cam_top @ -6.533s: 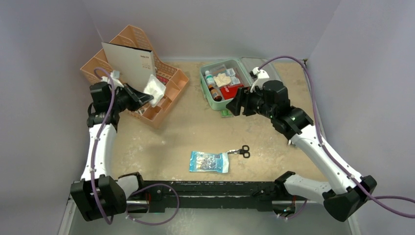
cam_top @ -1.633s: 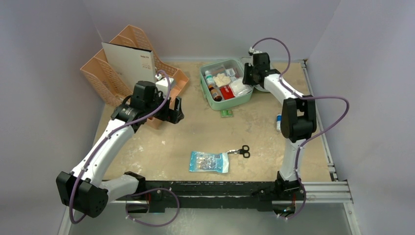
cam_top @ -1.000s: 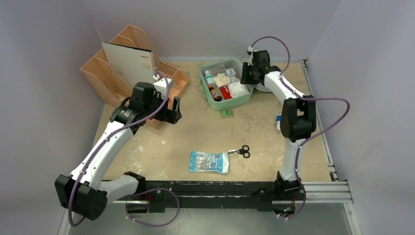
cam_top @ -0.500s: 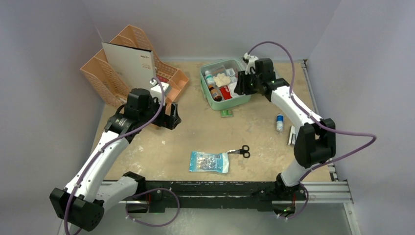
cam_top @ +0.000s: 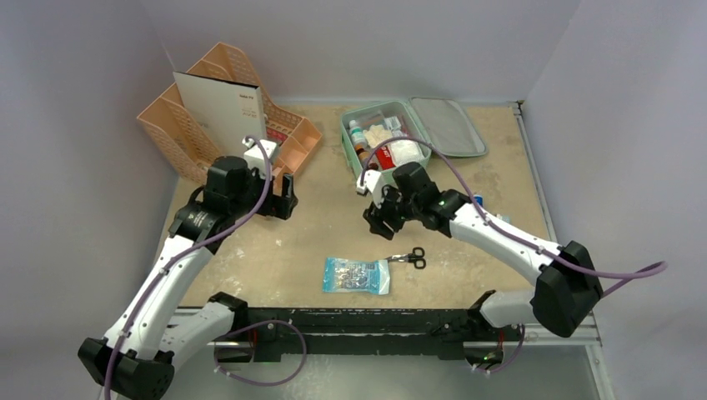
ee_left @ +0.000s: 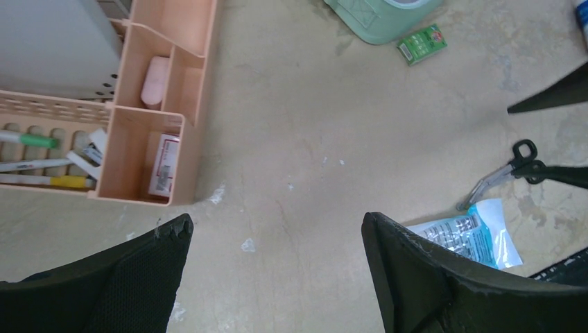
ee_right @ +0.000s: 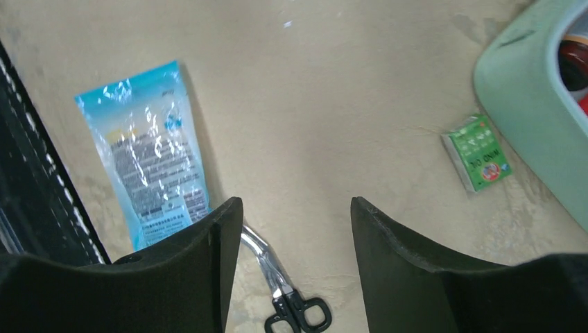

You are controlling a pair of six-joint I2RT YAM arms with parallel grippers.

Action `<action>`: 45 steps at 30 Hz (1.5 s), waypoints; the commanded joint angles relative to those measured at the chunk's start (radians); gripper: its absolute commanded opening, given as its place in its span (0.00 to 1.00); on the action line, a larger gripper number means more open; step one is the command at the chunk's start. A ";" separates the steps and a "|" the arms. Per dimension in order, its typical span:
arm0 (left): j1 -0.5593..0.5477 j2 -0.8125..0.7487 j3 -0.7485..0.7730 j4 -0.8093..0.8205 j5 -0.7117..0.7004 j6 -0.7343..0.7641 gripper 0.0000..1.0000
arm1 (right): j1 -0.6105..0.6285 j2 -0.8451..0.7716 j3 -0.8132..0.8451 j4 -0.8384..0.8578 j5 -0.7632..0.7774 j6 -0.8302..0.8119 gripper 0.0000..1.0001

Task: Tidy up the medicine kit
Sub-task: Pick up the medical item at the center of the board.

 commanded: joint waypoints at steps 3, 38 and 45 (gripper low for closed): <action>0.006 -0.087 -0.013 0.021 -0.165 0.014 0.91 | 0.093 -0.028 -0.084 0.013 0.004 -0.184 0.63; 0.006 -0.159 -0.022 0.026 -0.270 0.013 0.93 | 0.271 0.252 -0.006 -0.024 0.020 -0.167 0.05; 0.006 -0.161 -0.025 0.026 -0.265 0.012 0.93 | 0.268 0.192 -0.016 0.017 -0.020 -0.113 0.00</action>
